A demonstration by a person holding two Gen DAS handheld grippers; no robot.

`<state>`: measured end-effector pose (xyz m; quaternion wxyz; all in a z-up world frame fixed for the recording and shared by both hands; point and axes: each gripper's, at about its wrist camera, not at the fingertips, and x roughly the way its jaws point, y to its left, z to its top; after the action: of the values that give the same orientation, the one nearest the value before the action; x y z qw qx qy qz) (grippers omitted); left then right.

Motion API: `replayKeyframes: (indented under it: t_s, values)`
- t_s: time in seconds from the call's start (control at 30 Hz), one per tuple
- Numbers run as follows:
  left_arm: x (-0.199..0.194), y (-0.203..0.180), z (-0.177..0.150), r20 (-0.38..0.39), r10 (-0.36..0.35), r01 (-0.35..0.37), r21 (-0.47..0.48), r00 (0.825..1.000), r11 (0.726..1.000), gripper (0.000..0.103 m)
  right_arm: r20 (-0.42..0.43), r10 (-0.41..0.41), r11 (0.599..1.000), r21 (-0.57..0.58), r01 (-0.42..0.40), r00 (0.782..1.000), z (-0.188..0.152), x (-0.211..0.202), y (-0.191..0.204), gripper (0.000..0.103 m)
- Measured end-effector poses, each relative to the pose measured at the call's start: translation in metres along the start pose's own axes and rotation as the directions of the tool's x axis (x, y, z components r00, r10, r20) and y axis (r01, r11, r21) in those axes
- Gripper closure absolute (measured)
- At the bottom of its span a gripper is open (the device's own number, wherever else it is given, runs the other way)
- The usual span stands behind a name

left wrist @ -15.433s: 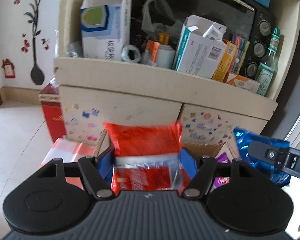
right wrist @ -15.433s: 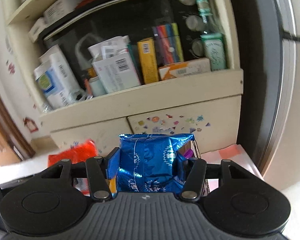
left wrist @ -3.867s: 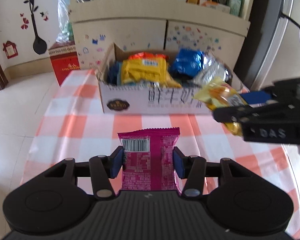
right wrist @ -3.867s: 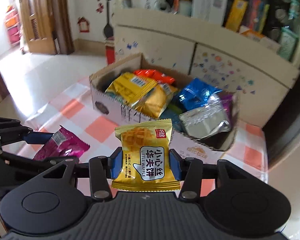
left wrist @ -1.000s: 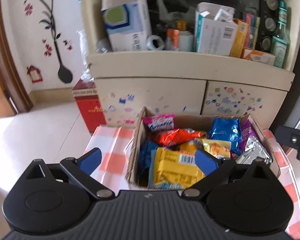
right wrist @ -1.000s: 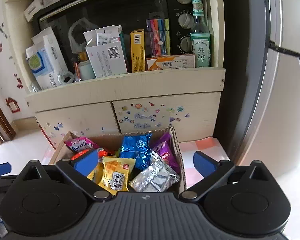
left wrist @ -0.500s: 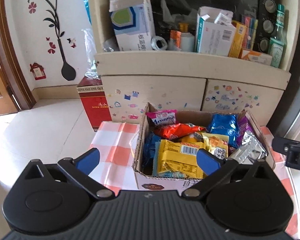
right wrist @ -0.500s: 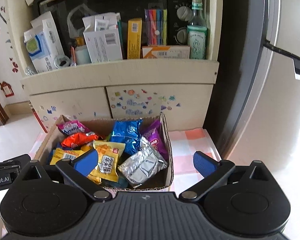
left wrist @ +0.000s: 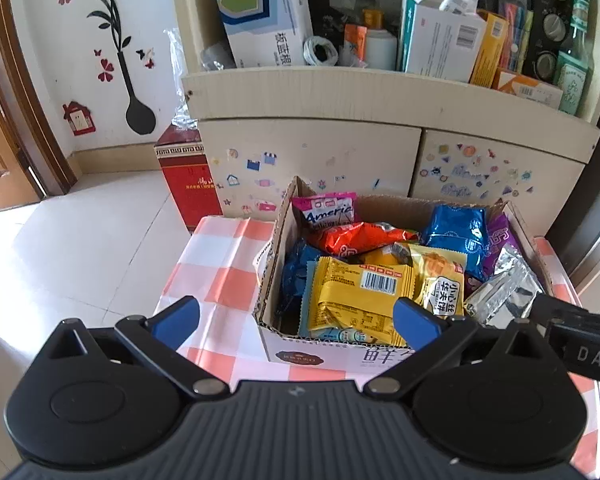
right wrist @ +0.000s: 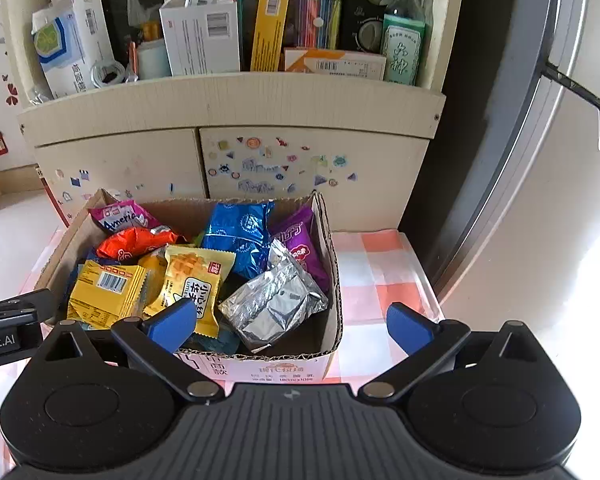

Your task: Organize snacks

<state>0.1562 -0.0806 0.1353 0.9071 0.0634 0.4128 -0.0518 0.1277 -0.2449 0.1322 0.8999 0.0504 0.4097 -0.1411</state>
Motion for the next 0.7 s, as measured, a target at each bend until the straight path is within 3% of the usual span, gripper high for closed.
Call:
replayKeyframes:
  t_s: [0.7]
  values:
    - [0.022, -0.010, 0.008, -0.053, 0.048, -0.047, 0.031, 0.997, 0.998, 0.001, -0.057, -0.029, 0.999, -0.015, 0.028, 0.998, 0.006, 0.023, 0.005, 0.000]
